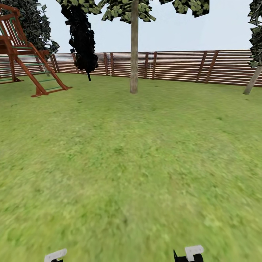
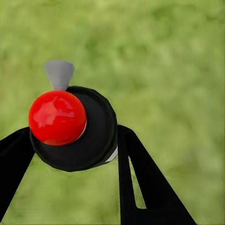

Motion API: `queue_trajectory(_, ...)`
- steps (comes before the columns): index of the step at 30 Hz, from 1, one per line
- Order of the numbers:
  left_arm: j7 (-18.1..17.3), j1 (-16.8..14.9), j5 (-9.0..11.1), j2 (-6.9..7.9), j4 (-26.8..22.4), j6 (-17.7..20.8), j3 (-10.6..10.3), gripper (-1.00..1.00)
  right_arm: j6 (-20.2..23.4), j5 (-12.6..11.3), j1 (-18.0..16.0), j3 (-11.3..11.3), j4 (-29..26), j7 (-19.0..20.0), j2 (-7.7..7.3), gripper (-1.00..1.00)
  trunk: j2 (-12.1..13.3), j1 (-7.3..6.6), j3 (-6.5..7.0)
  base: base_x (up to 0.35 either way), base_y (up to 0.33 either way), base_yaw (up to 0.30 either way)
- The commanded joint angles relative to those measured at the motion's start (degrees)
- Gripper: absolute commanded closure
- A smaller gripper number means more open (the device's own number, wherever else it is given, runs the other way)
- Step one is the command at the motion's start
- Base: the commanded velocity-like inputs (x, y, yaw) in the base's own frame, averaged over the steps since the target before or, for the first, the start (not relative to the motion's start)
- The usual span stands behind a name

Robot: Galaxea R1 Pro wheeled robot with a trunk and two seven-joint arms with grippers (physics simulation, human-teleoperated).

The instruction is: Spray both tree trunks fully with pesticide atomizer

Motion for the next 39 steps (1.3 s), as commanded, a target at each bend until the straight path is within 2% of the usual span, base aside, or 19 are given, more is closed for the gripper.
queue_trajectory(1,-0.01,0.01,0.01,0.00,0.00,0.00,0.01,1.00,0.00,0.00,0.00,0.01,0.00,0.00,0.00,-1.00,0.00,0.00,0.00,0.339,0.113,0.000)
queue_trajectory(39,0.00,0.02,0.01,0.00,0.00,0.00,0.01,1.00,0.00,0.01,0.00,0.01,0.00,0.00,0.00,-1.00,0.00,0.00,0.00,0.339,0.113,0.000)
